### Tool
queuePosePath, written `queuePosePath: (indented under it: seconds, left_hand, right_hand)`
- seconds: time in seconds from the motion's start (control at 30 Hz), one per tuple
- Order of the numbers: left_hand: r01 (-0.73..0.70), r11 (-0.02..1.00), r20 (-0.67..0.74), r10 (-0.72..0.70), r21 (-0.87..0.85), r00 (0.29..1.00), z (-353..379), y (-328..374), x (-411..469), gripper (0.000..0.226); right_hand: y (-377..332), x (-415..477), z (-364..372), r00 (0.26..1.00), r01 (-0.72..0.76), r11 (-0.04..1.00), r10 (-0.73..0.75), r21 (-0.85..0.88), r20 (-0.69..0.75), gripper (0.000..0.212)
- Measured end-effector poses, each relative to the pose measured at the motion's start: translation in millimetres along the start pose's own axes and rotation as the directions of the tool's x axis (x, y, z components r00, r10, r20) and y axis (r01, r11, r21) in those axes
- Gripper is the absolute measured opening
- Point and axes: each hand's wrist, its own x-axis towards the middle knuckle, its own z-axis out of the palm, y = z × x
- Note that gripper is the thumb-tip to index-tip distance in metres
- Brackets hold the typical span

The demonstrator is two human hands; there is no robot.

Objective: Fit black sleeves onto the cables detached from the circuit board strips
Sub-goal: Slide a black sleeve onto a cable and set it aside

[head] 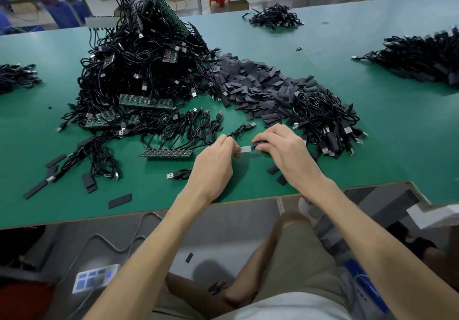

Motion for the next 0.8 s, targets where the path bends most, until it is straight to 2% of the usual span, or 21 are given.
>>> queuePosePath:
  seconds: [0.3,0.43,0.67,0.8]
  left_hand:
    - [0.04,0.999,-0.018,-0.039,0.011,0.999,-0.4,0.1,-1.4,0.023]
    - [0.014,0.999,0.01,-0.013,-0.049,1.0,-0.7,-1.4,-0.4,0.015]
    - [-0.029,0.996,0.012,0.03,-0.079,0.999,-1.1,0.5,-0.9,0.022]
    - [-0.032,0.998,-0.018,0.031,-0.062,0.999,-1.1,-1.6,-1.0,0.012]
  right_hand:
    - [4.6,-1.9,3.2,0.998,0.051,0.997,-0.053,0.067,0.034,0.015]
    - [6.7,-1.5,2.4,1.0,0.011,0.996,-0.011,0.09,0.0,0.016]
    - [6.7,-2.8,6.0,0.999,0.022,0.999,-0.023,-0.033,-0.025,0.02]
    - [5.5,-3.0,4.7,0.999,0.044,0.999,-0.044,-0.008,0.001,0.021]
